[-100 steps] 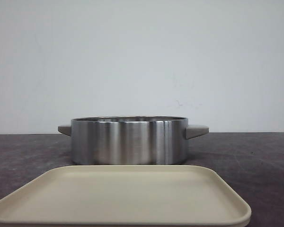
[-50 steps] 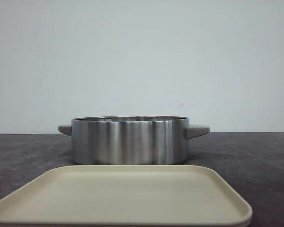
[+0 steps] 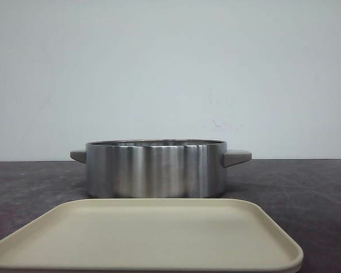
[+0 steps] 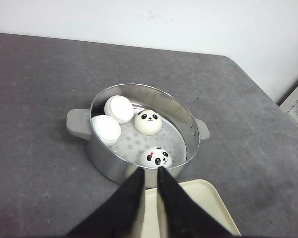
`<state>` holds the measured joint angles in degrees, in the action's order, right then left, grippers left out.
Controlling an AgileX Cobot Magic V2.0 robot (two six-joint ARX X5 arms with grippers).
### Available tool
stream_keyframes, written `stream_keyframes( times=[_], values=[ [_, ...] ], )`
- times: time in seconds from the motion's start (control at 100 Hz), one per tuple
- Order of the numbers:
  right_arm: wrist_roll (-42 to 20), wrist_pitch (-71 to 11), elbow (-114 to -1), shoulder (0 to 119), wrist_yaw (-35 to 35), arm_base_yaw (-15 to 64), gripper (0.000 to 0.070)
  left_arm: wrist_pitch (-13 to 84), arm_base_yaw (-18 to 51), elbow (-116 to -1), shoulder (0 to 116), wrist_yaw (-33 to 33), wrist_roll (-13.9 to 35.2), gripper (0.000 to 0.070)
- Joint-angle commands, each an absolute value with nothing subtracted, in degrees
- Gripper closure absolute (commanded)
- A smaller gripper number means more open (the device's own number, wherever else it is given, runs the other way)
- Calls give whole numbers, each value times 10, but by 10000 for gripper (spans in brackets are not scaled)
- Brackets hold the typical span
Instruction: Steam buns
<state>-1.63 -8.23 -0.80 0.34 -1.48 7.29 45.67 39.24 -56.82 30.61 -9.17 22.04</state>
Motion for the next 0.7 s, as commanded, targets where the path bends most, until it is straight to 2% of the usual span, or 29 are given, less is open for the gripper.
stream_keyframes(
  times=[0.0,0.19,0.69],
  values=[
    [-11,-91,-6,2,-15,70,684,451,397,-574,307,-94,221,700],
    [-6,-104,-6,2,5,69,684,451,397,-574,307,-94,221,700],
    [-5,-88,-6,2,0,69,684,451,397,-574,307,-94,221,700]
  ],
)
